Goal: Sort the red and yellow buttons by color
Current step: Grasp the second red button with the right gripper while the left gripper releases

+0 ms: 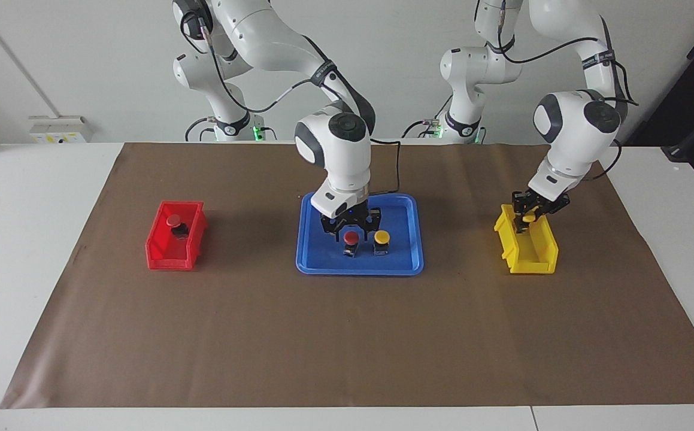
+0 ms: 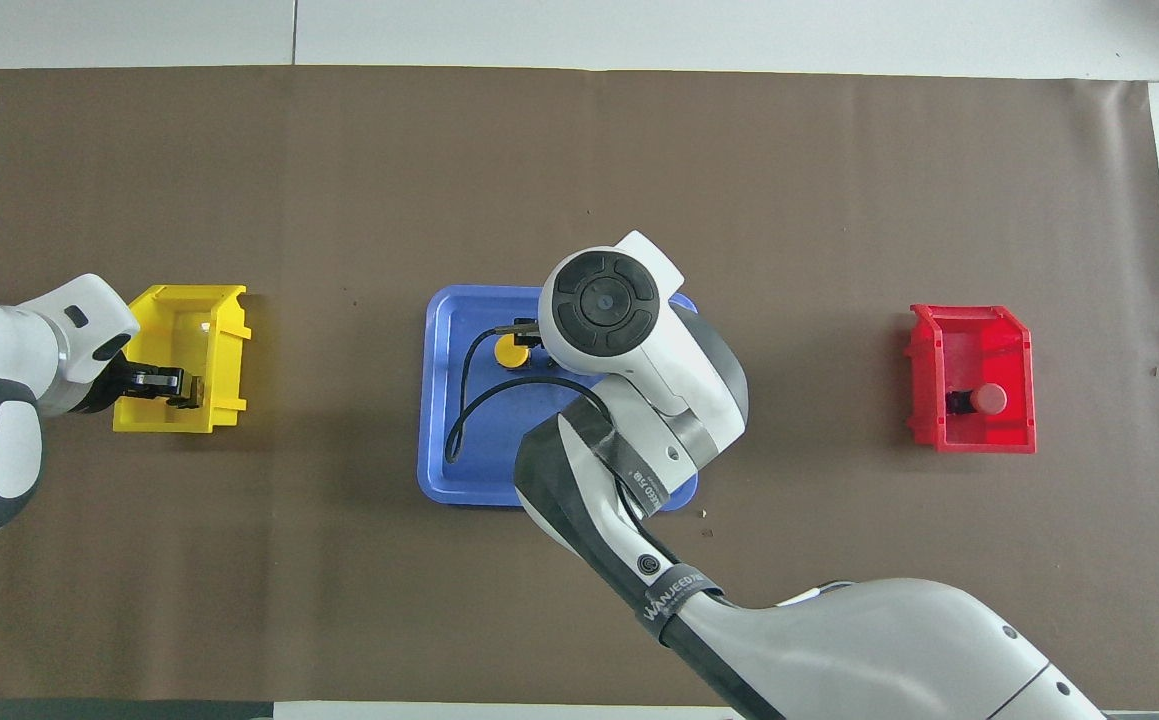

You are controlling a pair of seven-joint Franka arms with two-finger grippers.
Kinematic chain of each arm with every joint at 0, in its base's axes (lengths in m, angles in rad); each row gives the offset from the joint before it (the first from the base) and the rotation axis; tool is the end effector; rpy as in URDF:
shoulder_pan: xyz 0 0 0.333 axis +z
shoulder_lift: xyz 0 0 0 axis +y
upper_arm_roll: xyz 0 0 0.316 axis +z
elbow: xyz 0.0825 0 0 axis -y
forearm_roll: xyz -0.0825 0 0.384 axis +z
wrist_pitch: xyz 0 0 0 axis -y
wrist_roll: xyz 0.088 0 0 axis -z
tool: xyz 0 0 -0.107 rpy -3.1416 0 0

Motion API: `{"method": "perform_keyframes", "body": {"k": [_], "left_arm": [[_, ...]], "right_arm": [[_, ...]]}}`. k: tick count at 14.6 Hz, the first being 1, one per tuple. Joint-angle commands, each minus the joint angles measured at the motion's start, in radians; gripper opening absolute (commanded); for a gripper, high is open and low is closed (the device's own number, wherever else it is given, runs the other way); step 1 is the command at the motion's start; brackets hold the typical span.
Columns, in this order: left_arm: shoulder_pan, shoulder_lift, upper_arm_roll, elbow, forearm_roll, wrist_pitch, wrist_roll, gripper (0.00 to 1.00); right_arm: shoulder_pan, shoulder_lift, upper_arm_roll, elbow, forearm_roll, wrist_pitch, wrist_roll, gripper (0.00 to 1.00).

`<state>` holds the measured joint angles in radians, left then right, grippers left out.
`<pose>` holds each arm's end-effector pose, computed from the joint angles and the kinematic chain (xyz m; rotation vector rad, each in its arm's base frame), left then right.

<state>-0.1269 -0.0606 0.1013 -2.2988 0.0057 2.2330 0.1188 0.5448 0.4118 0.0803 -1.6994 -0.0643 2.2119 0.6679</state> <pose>0.5032 -0.0126 0.3729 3.1311 -0.2323 -0.0085 0.5495 0.3871 0.3659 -3.0937 0.0237 -0.1467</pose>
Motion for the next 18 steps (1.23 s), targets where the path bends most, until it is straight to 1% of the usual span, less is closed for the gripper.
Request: {"method": "perform_keyframes", "body": {"k": [1,3,4,5,6,8,9,11,12,13,14,15,16,17,18], "left_arm": [[-0.01,0.019,0.006,-0.021,0.014,0.063,0.009,0.01],[-0.008,0.038,0.008,-0.021,0.016,0.073,0.01,0.03],[-0.007,0.042,0.008,-0.022,0.016,0.073,0.012,0.1],[-0.004,0.041,0.008,-0.022,0.016,0.073,0.012,0.22],[-0.002,0.041,0.008,-0.022,0.016,0.071,0.012,0.27],[0.0,0.039,0.008,-0.028,0.016,0.07,0.012,0.28],[0.0,0.039,0.008,-0.028,0.016,0.07,0.012,0.28],[0.001,0.039,0.008,-0.028,0.016,0.065,0.012,0.29],[0.003,0.038,0.008,-0.028,0.016,0.065,0.013,0.29],[0.004,0.038,0.008,-0.028,0.016,0.065,0.028,0.29],[0.004,0.038,0.008,-0.028,0.016,0.063,0.035,0.29],[0.004,0.038,0.008,-0.028,0.016,0.065,0.033,0.33],[0.004,0.041,0.006,-0.022,0.016,0.065,0.035,0.62],[0.001,0.044,0.006,-0.004,0.016,0.063,0.033,0.82],[-0.006,0.045,0.008,0.022,0.016,0.057,0.032,0.91]], "right_arm": [[0.004,-0.01,-0.004,-0.032,-0.023,0.028,0.016,0.71],[0.007,-0.008,-0.004,-0.039,-0.038,0.026,0.018,0.69],[0.006,-0.008,-0.004,-0.043,-0.045,0.028,0.018,0.67],[0.006,-0.008,-0.004,-0.046,-0.045,0.037,0.016,0.65],[0.006,-0.008,-0.004,-0.048,-0.045,0.041,0.015,0.62],[0.004,-0.008,-0.004,-0.051,-0.045,0.049,0.015,0.52],[0.004,-0.008,-0.004,-0.051,-0.045,0.048,0.015,0.49],[0.004,-0.007,-0.004,-0.049,-0.045,0.046,0.012,0.31],[0.001,-0.007,-0.004,-0.04,-0.045,0.038,0.009,0.18],[0.003,-0.01,-0.004,-0.019,-0.045,0.019,0.005,0.11],[-0.005,-0.01,-0.005,0.025,-0.051,-0.045,-0.001,0.1],[-0.019,-0.019,-0.007,0.071,-0.072,-0.12,-0.043,0.1],[-0.051,-0.054,-0.013,0.078,-0.072,-0.174,-0.103,0.1],[-0.101,-0.12,-0.011,0.06,-0.071,-0.217,-0.182,0.1],[-0.182,-0.189,-0.01,0.009,-0.062,-0.25,-0.297,0.1]]}}
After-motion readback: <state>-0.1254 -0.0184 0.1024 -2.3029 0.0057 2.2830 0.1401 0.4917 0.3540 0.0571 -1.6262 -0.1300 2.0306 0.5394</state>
